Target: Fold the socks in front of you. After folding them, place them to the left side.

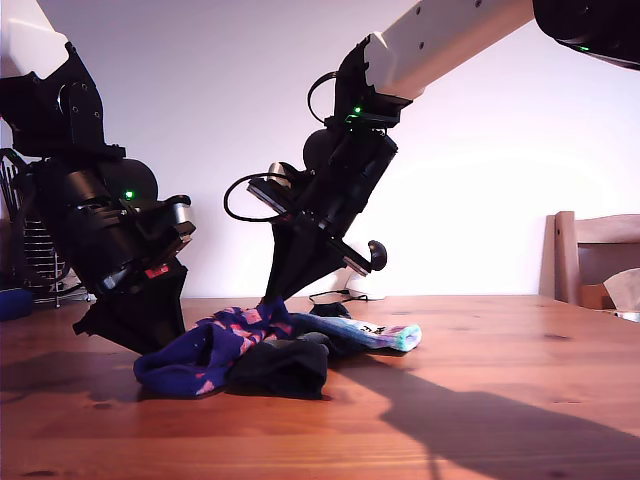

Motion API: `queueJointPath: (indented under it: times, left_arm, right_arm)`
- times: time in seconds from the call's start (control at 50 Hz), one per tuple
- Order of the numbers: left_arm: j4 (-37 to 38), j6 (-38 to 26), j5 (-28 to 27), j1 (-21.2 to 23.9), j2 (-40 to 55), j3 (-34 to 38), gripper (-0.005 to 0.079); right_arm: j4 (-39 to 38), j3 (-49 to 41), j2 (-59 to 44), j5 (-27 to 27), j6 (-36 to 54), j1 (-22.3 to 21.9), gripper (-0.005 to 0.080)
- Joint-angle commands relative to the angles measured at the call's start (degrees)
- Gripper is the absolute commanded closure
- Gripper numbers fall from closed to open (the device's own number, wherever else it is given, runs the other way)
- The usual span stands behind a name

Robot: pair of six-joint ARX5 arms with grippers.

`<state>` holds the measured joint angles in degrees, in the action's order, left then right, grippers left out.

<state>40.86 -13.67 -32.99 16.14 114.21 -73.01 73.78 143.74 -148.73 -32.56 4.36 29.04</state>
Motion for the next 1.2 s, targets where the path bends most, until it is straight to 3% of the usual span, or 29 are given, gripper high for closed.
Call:
queueJointPath:
  times: [0.0,0.36,0.8,1.06,1.18]
  left_arm:
    - [0.87,-0.24,0.46,0.37,-0.96,0.66,0.0764]
    - [3.28,-0.22,1.27,0.26,-5.4,0.66,0.0764]
    - [9.77,-2.38,5.95,0.26,-6.88,0.63,0.0764]
    - [12.11,-2.38,10.69,0.24,-10.19,0.63,0.0764]
    - [12.68,-2.21,15.3,-0.2,-12.02,0.63,0.0764]
  right_arm:
    - [0.22,-1.49,0.31,-0.55,0.17,0.81,0.0765]
    - [-0.7,-1.46,3.52,-2.95,0.13,3.93,0.0765]
    - [-1.44,-0.26,5.57,-3.52,-1.44,6.64,0.0765]
    - [-4.13,-0.26,5.88,-3.5,-2.91,9.27,0.0765]
    - [-6.64,-0.26,5.88,-3.48,-3.56,10.86,0.0765]
